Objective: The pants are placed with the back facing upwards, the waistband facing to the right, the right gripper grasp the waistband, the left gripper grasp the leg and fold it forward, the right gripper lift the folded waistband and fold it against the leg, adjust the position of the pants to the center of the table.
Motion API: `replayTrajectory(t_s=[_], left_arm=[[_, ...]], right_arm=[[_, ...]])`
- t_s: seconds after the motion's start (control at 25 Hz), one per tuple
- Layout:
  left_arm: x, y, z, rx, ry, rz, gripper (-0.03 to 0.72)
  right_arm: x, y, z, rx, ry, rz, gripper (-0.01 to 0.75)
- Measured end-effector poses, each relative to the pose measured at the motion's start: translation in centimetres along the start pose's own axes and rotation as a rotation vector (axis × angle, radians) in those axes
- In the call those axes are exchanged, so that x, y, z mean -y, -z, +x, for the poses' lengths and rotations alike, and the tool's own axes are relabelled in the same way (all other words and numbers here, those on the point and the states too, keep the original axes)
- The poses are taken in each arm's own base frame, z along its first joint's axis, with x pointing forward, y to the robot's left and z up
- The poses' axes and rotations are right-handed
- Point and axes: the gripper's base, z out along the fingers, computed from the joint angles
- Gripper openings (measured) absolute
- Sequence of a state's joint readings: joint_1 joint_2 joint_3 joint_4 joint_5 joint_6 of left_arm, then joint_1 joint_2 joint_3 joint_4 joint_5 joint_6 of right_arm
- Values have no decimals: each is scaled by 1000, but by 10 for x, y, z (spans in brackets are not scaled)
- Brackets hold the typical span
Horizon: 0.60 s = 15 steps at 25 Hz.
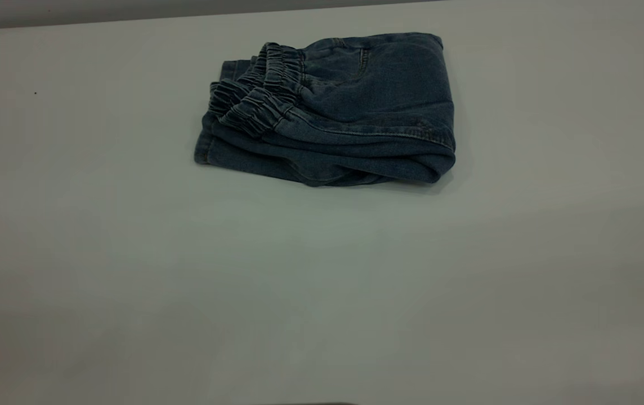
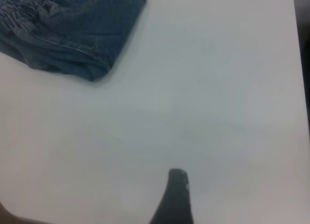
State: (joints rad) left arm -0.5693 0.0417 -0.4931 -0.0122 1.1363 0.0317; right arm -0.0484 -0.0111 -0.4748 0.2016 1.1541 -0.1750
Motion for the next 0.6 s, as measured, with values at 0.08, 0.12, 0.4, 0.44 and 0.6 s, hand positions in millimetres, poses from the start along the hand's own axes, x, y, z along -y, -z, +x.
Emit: replayTrajectory(t_s=[0.08, 0.12, 0.4, 0.44, 0.6], left_arm=[[0, 0, 0, 0, 0, 0, 442], [0, 0, 0, 0, 0, 0, 442], [0, 0, 0, 0, 8, -12, 442], [0, 0, 0, 0, 23, -33, 442], [0, 0, 0, -1, 140, -206, 442]], right_arm=[[0, 0, 0, 0, 1, 0, 569], [0, 0, 0, 0, 1, 0, 569], [0, 0, 0, 0, 0, 0, 569], [0, 0, 0, 0, 0, 0, 569], [0, 0, 0, 0, 0, 0, 569]])
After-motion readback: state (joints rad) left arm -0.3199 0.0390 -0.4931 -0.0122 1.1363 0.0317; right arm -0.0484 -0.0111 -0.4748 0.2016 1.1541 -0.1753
